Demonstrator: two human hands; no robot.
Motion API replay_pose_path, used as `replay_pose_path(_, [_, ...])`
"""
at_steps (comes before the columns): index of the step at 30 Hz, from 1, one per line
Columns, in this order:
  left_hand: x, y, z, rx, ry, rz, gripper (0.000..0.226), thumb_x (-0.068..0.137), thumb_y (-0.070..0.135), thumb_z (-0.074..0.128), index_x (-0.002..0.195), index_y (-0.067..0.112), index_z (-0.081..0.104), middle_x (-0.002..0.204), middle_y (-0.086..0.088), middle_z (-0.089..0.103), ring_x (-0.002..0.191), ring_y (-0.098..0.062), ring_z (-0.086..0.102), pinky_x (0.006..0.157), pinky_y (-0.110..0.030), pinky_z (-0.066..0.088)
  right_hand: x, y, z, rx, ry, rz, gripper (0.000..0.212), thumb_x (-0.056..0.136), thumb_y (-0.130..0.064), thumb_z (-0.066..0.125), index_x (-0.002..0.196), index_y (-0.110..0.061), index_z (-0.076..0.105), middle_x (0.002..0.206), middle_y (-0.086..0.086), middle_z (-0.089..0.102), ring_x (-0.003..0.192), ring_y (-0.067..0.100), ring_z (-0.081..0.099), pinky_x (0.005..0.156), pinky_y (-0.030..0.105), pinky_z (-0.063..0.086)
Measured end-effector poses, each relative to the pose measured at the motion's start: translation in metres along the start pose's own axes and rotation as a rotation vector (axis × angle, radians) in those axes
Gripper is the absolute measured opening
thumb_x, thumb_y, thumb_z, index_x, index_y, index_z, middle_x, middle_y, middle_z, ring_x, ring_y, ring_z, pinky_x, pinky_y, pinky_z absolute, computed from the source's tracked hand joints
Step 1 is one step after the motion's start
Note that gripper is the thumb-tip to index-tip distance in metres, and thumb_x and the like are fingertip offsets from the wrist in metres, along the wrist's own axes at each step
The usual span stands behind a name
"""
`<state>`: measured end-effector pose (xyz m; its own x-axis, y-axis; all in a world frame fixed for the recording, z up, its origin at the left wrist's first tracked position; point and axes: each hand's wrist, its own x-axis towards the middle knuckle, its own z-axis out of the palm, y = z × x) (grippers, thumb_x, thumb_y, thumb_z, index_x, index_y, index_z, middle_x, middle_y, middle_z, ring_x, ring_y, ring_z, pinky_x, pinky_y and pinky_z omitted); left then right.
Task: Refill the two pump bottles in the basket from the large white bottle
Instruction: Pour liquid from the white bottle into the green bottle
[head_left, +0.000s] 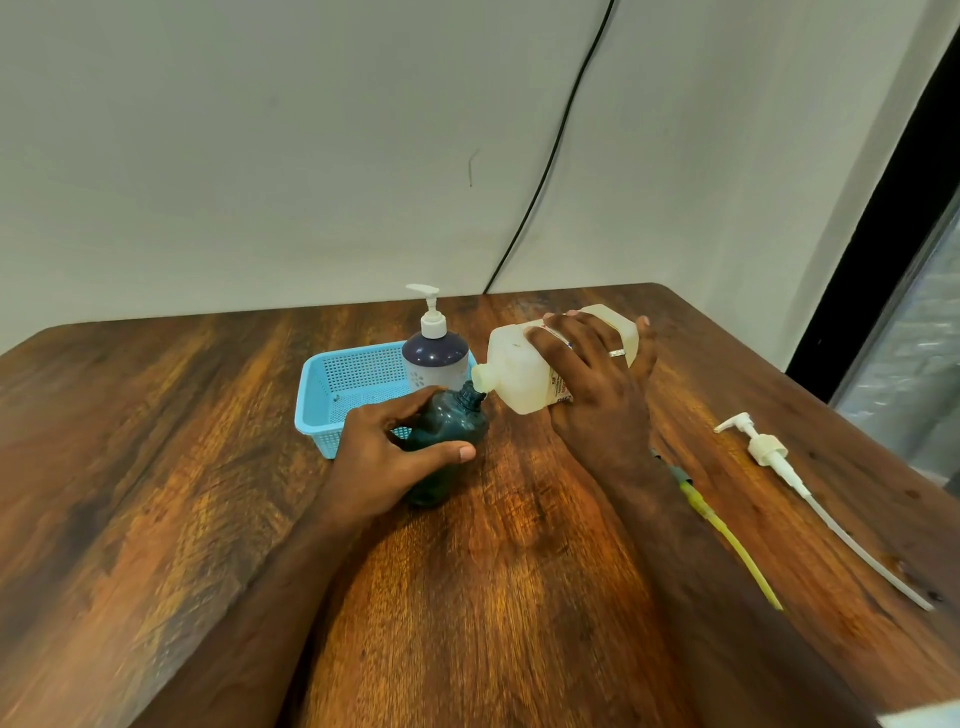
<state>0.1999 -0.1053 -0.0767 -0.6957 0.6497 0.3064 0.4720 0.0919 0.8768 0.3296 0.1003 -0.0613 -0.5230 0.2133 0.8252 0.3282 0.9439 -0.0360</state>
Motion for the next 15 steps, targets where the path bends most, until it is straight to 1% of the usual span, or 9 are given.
replay_pose_path(4, [0.0002, -0.0003, -0.0005, 0.000, 0.002, 0.000, 0.075, 0.059, 0.052, 0.086, 0.128, 0.030, 0.066, 0.120, 0.017, 0.069, 0.115, -0.002, 0.060, 0.096, -0.032, 0.054, -0.0001, 0.0000, -0.0009, -0.001, 0.005, -0.003, 0.073, 0.074, -0.026, 0.083, 0.137, -0.032, 0.046, 0.142, 0.005, 0.055, 0.137, 0.030, 0.043, 0.116, 0.066, 0.008])
replay_pose_path(6, [-0.0001, 0.0004, -0.0005, 0.009, 0.002, 0.005, 0.076, 0.058, 0.053, 0.085, 0.128, 0.030, 0.066, 0.120, 0.017, 0.069, 0.114, -0.001, 0.060, 0.095, -0.030, 0.054, -0.0004, -0.0004, -0.0006, -0.002, 0.005, -0.004, 0.074, 0.074, -0.027, 0.083, 0.137, -0.032, 0.045, 0.142, 0.005, 0.055, 0.138, 0.029, 0.043, 0.116, 0.066, 0.007])
replay_pose_path(9, [-0.0002, 0.0016, -0.0005, 0.016, -0.002, 0.008, 0.073, 0.058, 0.053, 0.085, 0.125, 0.033, 0.066, 0.116, 0.021, 0.068, 0.111, 0.003, 0.059, 0.092, -0.024, 0.052, 0.0003, -0.0005, -0.0010, 0.012, 0.013, -0.002, 0.073, 0.074, -0.027, 0.083, 0.136, -0.031, 0.046, 0.142, 0.006, 0.055, 0.137, 0.031, 0.043, 0.116, 0.065, 0.006])
replay_pose_path(12, [0.0005, 0.0018, -0.0009, 0.026, -0.006, 0.016, 0.076, 0.059, 0.053, 0.084, 0.129, 0.029, 0.066, 0.120, 0.016, 0.069, 0.113, -0.002, 0.060, 0.092, -0.025, 0.053, 0.0003, -0.0008, -0.0018, 0.024, 0.013, 0.001, 0.070, 0.075, -0.027, 0.082, 0.136, -0.030, 0.049, 0.142, 0.006, 0.055, 0.137, 0.031, 0.043, 0.116, 0.064, 0.004])
replay_pose_path(15, [0.0011, 0.0012, -0.0009, 0.032, -0.010, 0.019, 0.079, 0.060, 0.054, 0.084, 0.132, 0.027, 0.065, 0.123, 0.013, 0.069, 0.115, -0.003, 0.060, 0.093, -0.026, 0.052, 0.0005, -0.0006, -0.0018, 0.030, 0.003, 0.002, 0.069, 0.076, -0.028, 0.081, 0.137, -0.030, 0.048, 0.143, 0.007, 0.054, 0.138, 0.032, 0.043, 0.116, 0.064, 0.003])
